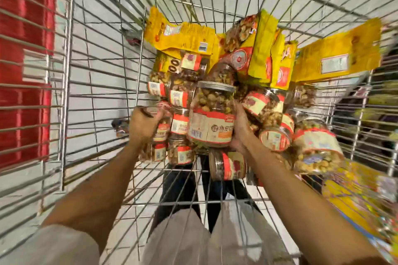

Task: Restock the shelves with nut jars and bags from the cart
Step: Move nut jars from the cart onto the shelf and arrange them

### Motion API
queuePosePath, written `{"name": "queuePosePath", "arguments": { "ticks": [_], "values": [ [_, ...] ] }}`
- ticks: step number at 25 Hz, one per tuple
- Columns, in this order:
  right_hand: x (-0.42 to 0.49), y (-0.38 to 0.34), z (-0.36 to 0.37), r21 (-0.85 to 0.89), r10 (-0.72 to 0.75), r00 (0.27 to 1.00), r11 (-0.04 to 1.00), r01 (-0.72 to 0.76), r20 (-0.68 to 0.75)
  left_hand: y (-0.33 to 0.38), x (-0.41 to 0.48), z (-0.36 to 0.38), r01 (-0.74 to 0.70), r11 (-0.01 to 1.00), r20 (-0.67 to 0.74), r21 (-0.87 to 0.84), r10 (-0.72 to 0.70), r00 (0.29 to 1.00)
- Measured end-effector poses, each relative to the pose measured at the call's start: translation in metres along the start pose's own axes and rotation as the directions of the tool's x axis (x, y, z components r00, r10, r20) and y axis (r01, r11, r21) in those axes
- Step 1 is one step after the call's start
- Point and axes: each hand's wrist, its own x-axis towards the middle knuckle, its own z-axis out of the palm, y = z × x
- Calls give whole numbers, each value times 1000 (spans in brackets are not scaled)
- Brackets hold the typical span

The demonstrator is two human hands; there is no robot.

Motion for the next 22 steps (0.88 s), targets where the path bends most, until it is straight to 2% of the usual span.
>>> {"name": "queuePosePath", "arguments": {
  "ticks": [2, 5, 7, 8, 10, 12, 13, 16, 18, 20, 22],
  "values": [
    [-11, -8, -2, -7, -14, 1000, 1000, 14, -13, 8, 4, -12, 64, 972, 124, -228, -36, 992],
    [-26, -20, -8, 21, -40, 999, 999, 40, -8, 25, -20, -2, -32, 978, 333, -207, 101, 937],
    [-32, -29, -18, 52, -72, 997, 996, 73, -19, 30, -45, 16, -88, 976, 357, -200, 156, 921],
    [-31, -30, -26, 66, -80, 996, 994, 82, -29, 30, -50, 24, -144, 975, 314, -168, 191, 930],
    [-28, -31, -42, 69, -97, 994, 992, 101, -55, 29, -49, 30, -338, 937, 184, 90, 318, 930],
    [-26, -32, -52, 85, -94, 992, 991, 101, -80, 34, -45, 32, -557, 759, 131, 337, 548, 826],
    [-25, -33, -54, 97, -85, 993, 991, 93, -82, 40, -43, 32, -599, 713, 152, 365, 590, 793],
    [-25, -37, -57, 130, -72, 994, 988, 82, -84, 60, -46, 31, -564, 763, 126, 316, 555, 822],
    [-26, -38, -60, 156, -75, 994, 984, 87, -82, 71, -51, 30, -607, 708, 142, 362, 602, 786],
    [-25, -40, -64, 166, -80, 993, 982, 94, -90, 86, -60, 41, -698, 603, 247, 387, 661, 708],
    [-23, -42, -67, 174, -77, 992, 980, 94, -102, 102, -66, 63, -717, 537, 386, 444, 608, 694]
  ]
}}
